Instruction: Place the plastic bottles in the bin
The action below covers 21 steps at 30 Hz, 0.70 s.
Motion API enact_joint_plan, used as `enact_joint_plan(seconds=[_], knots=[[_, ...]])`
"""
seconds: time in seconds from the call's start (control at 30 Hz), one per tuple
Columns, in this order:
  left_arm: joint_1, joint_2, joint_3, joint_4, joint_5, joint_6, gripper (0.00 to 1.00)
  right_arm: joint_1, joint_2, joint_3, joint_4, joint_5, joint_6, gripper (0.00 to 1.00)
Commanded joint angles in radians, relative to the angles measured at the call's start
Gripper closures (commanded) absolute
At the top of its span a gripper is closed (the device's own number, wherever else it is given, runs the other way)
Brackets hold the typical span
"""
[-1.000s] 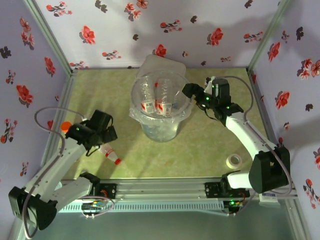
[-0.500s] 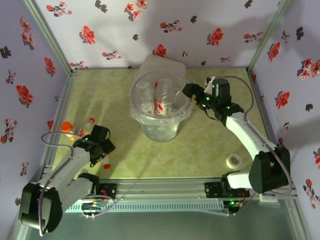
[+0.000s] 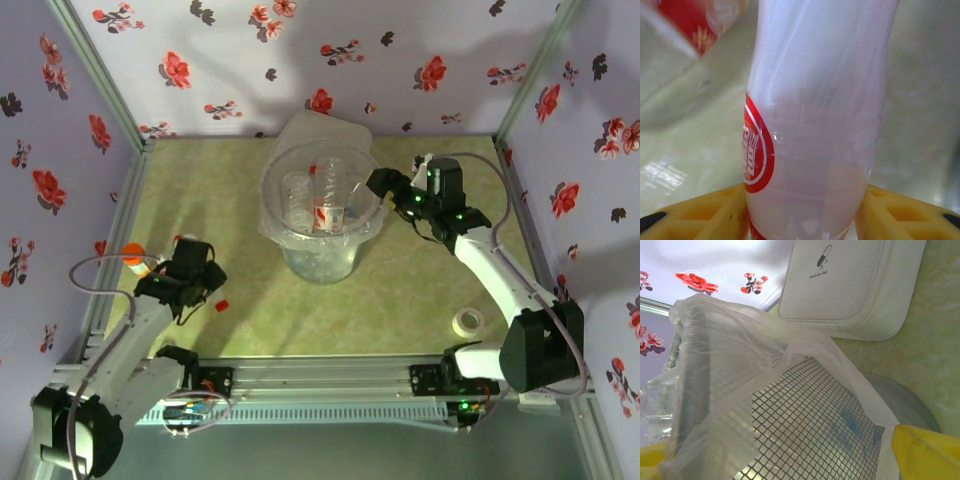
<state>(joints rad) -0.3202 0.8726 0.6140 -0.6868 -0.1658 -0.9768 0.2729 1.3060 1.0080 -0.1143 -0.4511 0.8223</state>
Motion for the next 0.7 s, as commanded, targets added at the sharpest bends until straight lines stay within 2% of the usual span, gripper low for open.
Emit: enact_joint_plan(seconds=[0.0, 0.17, 0.3, 0.43, 0.53, 0.67], knots=[[0.005, -0.024, 0.118, -0.035, 0.009, 0.043, 0.46, -0.007, -0.014, -0.001, -0.027, 0.008, -0.003, 0.1], [-0.017, 0.009, 0.301, -0.017, 0.017, 0.122, 0.46, -0.006, -0.021, -0.009, -0.024, 0.009, 0.005, 0.1], [-0.034, 0.058, 0.447, 0.033, 0.028, 0.245, 0.46, -0.011, -0.042, 0.009, -0.06, 0.025, -0.018, 0.1], [-0.034, 0.151, 0.622, 0.098, 0.125, 0.433, 0.46, -0.02, -0.064, 0.04, -0.105, 0.037, -0.043, 0.1], [-0.034, 0.25, 0.778, 0.088, 0.225, 0.559, 0.46, -0.026, -0.086, 0.049, -0.126, 0.045, -0.05, 0.1], [-0.036, 0.39, 0.969, 0.046, 0.304, 0.663, 0.47, -0.029, -0.11, 0.041, -0.141, 0.054, -0.052, 0.1]])
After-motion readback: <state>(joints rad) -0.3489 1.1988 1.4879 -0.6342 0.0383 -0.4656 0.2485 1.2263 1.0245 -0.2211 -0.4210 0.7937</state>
